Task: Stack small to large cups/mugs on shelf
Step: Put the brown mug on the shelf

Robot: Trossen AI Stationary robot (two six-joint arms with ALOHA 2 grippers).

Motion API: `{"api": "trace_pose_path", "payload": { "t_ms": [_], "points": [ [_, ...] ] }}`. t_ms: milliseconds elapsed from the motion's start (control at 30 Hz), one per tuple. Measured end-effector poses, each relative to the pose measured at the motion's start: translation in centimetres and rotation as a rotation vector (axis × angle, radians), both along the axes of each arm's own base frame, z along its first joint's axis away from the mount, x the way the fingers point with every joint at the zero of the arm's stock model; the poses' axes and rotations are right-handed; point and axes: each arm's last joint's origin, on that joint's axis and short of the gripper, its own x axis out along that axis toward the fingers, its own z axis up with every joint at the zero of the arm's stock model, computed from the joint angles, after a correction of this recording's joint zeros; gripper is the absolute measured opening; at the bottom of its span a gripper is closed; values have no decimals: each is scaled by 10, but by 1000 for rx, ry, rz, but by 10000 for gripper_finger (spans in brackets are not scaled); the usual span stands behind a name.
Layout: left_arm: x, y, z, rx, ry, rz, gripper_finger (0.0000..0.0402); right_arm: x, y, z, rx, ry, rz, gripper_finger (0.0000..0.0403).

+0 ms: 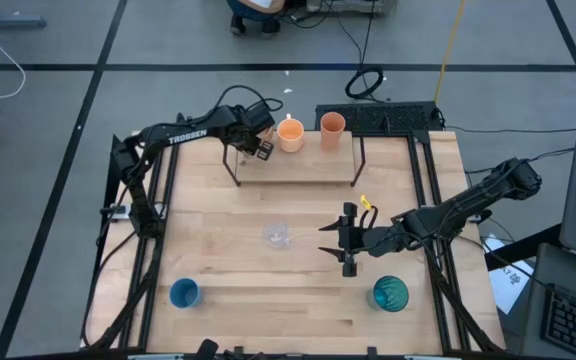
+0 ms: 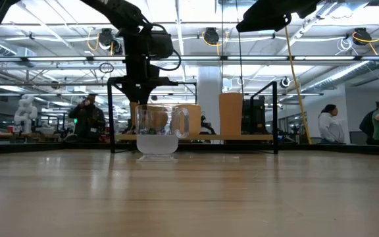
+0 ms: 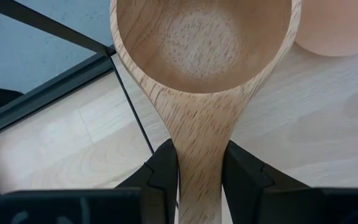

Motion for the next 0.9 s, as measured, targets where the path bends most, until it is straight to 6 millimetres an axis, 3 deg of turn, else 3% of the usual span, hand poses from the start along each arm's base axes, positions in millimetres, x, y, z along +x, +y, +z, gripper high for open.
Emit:
{"api": "trace_pose_path", "payload": {
  "t_ms": [300,533,900],
  "points": [
    [-2,0,-16,31,25,-4,96,0,0,0,0,0,0,210],
    [-2,1,-17,58,55,-38,140,0,0,0,0,0,0,210],
    [-3,0,-18,55,68,-68,128,0,0,0,0,-1,0,210]
  ]
}}
